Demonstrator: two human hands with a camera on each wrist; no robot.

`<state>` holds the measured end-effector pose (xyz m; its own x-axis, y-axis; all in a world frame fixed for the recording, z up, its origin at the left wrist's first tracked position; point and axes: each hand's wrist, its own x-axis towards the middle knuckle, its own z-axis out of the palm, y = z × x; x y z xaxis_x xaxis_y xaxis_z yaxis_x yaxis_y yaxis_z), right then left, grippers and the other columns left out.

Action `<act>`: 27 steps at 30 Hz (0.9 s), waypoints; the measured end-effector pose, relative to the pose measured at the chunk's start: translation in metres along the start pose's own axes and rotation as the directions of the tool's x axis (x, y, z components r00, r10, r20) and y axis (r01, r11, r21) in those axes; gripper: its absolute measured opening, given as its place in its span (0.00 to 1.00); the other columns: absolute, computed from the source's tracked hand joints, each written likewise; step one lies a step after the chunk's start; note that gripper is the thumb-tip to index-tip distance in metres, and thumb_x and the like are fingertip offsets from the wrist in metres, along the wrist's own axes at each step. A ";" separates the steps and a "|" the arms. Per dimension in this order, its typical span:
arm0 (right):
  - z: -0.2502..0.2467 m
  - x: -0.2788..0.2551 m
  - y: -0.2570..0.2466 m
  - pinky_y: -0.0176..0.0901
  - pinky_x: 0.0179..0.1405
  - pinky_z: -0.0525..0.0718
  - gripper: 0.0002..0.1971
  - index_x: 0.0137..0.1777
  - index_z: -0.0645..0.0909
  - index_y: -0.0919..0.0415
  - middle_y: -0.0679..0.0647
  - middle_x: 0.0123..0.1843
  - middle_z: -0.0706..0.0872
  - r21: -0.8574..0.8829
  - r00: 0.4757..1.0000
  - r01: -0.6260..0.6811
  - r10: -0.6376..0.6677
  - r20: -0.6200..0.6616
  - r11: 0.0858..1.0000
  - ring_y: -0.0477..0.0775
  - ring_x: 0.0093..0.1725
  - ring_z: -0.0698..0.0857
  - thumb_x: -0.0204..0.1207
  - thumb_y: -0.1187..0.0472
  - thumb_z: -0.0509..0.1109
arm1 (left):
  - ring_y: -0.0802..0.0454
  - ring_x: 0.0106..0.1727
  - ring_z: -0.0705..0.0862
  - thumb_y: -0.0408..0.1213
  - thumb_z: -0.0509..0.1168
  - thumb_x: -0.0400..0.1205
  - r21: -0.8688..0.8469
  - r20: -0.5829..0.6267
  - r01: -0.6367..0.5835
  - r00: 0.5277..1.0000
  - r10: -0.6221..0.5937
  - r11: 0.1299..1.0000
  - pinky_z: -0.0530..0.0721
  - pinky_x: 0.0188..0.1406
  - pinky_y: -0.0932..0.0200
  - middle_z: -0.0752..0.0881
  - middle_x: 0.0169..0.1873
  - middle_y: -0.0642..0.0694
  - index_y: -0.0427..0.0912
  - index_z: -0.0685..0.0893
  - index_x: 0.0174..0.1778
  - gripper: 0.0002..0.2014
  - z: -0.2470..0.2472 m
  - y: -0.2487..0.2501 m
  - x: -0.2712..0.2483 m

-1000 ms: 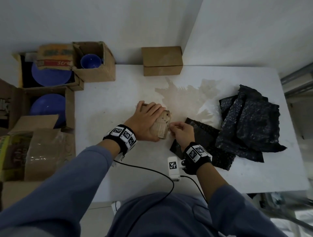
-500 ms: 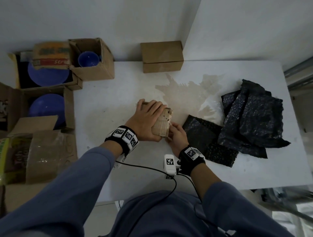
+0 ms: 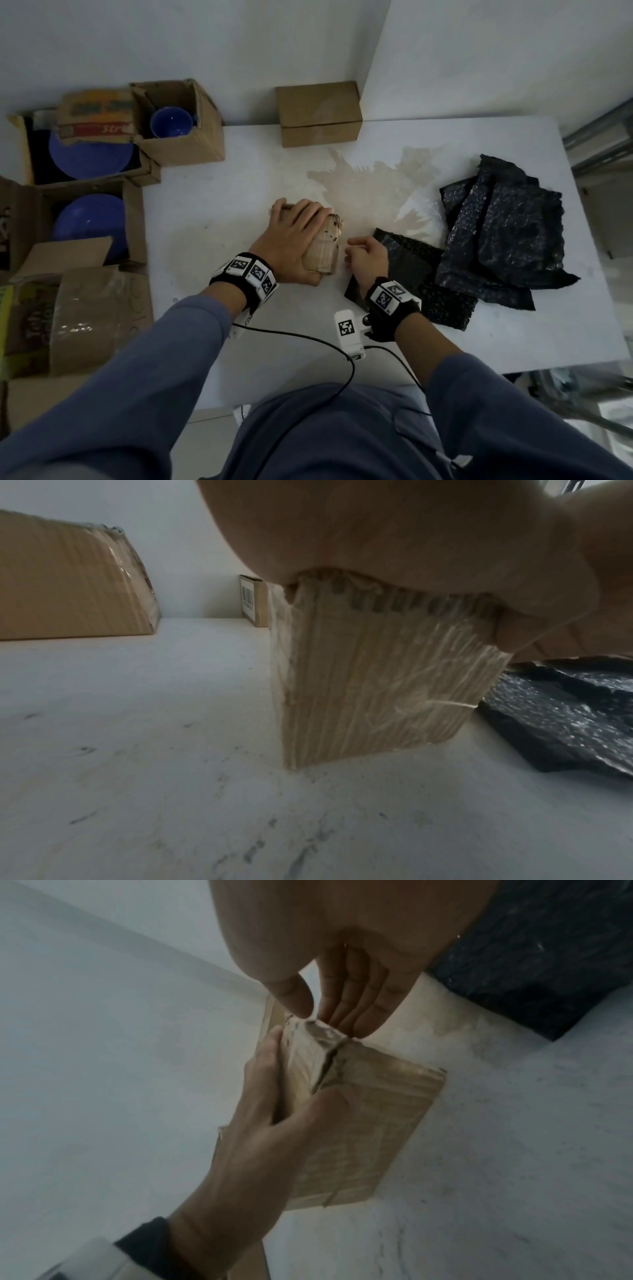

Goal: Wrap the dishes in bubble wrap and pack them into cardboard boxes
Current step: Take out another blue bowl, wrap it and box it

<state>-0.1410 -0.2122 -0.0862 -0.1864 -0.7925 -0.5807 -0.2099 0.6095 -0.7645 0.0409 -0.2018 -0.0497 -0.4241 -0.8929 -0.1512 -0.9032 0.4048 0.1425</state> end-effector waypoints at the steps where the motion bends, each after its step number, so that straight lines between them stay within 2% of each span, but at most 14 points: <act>1: 0.000 -0.003 -0.002 0.49 0.39 0.87 0.07 0.41 0.85 0.59 0.57 0.36 0.87 0.032 0.999 0.040 -0.039 -0.026 0.999 0.54 0.34 0.86 0.74 0.69 0.67 | 0.41 0.78 0.64 0.76 0.60 0.61 0.009 0.002 -0.003 1.000 0.003 1.000 0.56 0.76 0.31 0.66 0.76 0.42 0.40 0.60 0.83 0.60 0.000 0.000 0.000; 4: 0.009 -0.013 -0.005 0.57 0.47 0.91 0.07 0.36 0.88 0.59 0.58 0.36 0.90 0.117 0.999 0.050 -0.051 0.008 0.992 0.61 0.39 0.90 0.68 0.59 0.69 | 0.40 0.79 0.64 0.77 0.60 0.62 0.018 0.003 -0.003 1.000 0.003 1.000 0.56 0.76 0.30 0.66 0.77 0.41 0.40 0.59 0.84 0.60 0.000 0.000 -0.001; 6: 0.011 -0.014 -0.005 0.63 0.48 0.89 0.16 0.36 0.88 0.62 0.61 0.35 0.90 0.074 0.998 0.046 -0.048 0.029 0.996 0.64 0.41 0.90 0.65 0.48 0.70 | 0.41 0.80 0.63 0.77 0.59 0.62 0.011 0.004 0.007 1.000 -0.007 1.000 0.56 0.76 0.30 0.66 0.77 0.42 0.40 0.59 0.84 0.60 0.000 0.000 -0.001; 9: -0.001 -0.008 -0.015 0.59 0.48 0.88 0.23 0.36 0.87 0.62 0.58 0.34 0.89 -0.111 0.991 0.092 -0.079 0.112 0.990 0.58 0.39 0.89 0.67 0.39 0.72 | 0.41 0.82 0.59 0.76 0.60 0.61 -0.001 0.027 0.010 1.000 -0.009 1.000 0.54 0.77 0.29 0.64 0.80 0.43 0.42 0.57 0.84 0.61 -0.002 -0.001 0.001; 10: -0.006 -0.004 -0.020 0.54 0.48 0.87 0.21 0.39 0.88 0.60 0.55 0.37 0.90 -0.205 0.981 0.135 -0.102 0.165 0.969 0.56 0.43 0.89 0.68 0.40 0.74 | 0.41 0.84 0.55 0.75 0.62 0.61 -0.013 0.046 -0.008 0.999 0.009 1.000 0.51 0.78 0.28 0.62 0.81 0.44 0.42 0.55 0.85 0.61 -0.003 -0.004 0.000; 12: -0.016 0.001 -0.031 0.44 0.50 0.85 0.21 0.55 0.85 0.58 0.51 0.48 0.88 -0.368 0.958 0.247 -0.167 0.235 0.896 0.52 0.49 0.87 0.69 0.44 0.78 | 0.42 0.86 0.50 0.70 0.68 0.63 -0.042 0.071 -0.087 0.993 0.090 0.995 0.45 0.79 0.25 0.57 0.85 0.47 0.45 0.55 0.86 0.58 -0.008 -0.009 0.000; 14: -0.022 0.007 -0.040 0.39 0.50 0.81 0.26 0.64 0.80 0.54 0.50 0.56 0.84 -0.409 0.908 0.403 -0.301 0.292 0.819 0.50 0.52 0.83 0.68 0.49 0.81 | 0.42 0.86 0.54 0.60 0.73 0.70 -0.048 0.024 -0.194 0.981 0.195 0.980 0.45 0.79 0.24 0.62 0.84 0.49 0.48 0.63 0.84 0.48 -0.012 -0.011 -0.003; 16: -0.023 0.009 -0.043 0.39 0.51 0.80 0.26 0.65 0.78 0.52 0.49 0.58 0.83 -0.416 0.824 0.549 -0.387 0.413 0.725 0.49 0.54 0.83 0.69 0.51 0.81 | 0.39 0.84 0.62 0.42 0.74 0.74 -0.047 -0.128 -0.242 0.964 0.235 0.969 0.52 0.79 0.24 0.69 0.81 0.46 0.52 0.75 0.77 0.34 -0.013 -0.009 -0.015; 18: -0.022 0.008 -0.043 0.43 0.49 0.85 0.19 0.58 0.78 0.54 0.48 0.52 0.86 -0.411 0.788 0.590 -0.384 0.481 0.695 0.49 0.50 0.85 0.72 0.52 0.79 | 0.34 0.81 0.66 0.26 0.73 0.69 -0.094 -0.242 -0.147 0.963 0.120 0.985 0.56 0.77 0.27 0.73 0.77 0.39 0.56 0.85 0.66 0.30 -0.009 -0.008 -0.032; 19: -0.022 0.007 -0.043 0.45 0.48 0.86 0.14 0.53 0.79 0.55 0.48 0.48 0.87 -0.416 0.781 0.599 -0.385 0.491 0.684 0.48 0.47 0.86 0.73 0.53 0.78 | 0.33 0.81 0.65 0.23 0.73 0.65 -0.147 -0.246 -0.049 0.969 0.012 0.988 0.58 0.76 0.28 0.72 0.78 0.36 0.56 0.87 0.62 0.31 -0.006 -0.008 -0.040; 20: -0.021 0.008 -0.038 0.46 0.48 0.87 0.11 0.48 0.79 0.56 0.49 0.45 0.87 -0.422 0.776 0.608 -0.390 0.496 0.672 0.48 0.45 0.86 0.74 0.54 0.77 | 0.35 0.83 0.61 0.25 0.74 0.63 -0.215 -0.222 0.049 0.970 -0.098 0.975 0.59 0.76 0.29 0.69 0.79 0.35 0.55 0.88 0.60 0.30 -0.003 -0.007 -0.047; 23: -0.021 0.003 -0.026 0.50 0.51 0.87 0.06 0.44 0.81 0.55 0.51 0.44 0.87 -0.462 0.736 0.634 -0.301 0.607 0.620 0.50 0.46 0.86 0.74 0.57 0.76 | 0.42 0.86 0.49 0.47 0.78 0.64 -0.374 -0.048 0.285 0.944 -0.326 0.882 0.59 0.78 0.29 0.54 0.84 0.41 0.55 0.79 0.62 0.29 -0.007 0.007 -0.051; 25: -0.023 0.001 -0.018 0.50 0.52 0.86 0.05 0.46 0.82 0.55 0.51 0.46 0.87 -0.466 0.723 0.637 -0.264 0.639 0.614 0.50 0.46 0.85 0.73 0.58 0.75 | 0.46 0.86 0.44 0.52 0.78 0.66 -0.381 0.004 0.377 0.913 -0.407 0.844 0.57 0.79 0.30 0.49 0.83 0.47 0.54 0.72 0.65 0.34 -0.015 0.017 -0.039; 27: -0.032 0.002 -0.014 0.47 0.52 0.86 0.05 0.48 0.83 0.56 0.50 0.45 0.86 -0.476 0.725 0.632 -0.251 0.641 0.612 0.50 0.45 0.85 0.74 0.59 0.75 | 0.45 0.86 0.40 0.57 0.78 0.64 -0.380 0.014 0.485 0.854 -0.520 0.787 0.53 0.79 0.26 0.45 0.83 0.48 0.54 0.68 0.67 0.39 -0.022 0.023 -0.020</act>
<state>-0.1690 -0.2213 -0.0677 0.5329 -0.7409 -0.4088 -0.7029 -0.1185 -0.7014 0.0306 -0.1787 -0.0221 0.1067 -0.9704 -0.2165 -0.8920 -0.1896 0.4104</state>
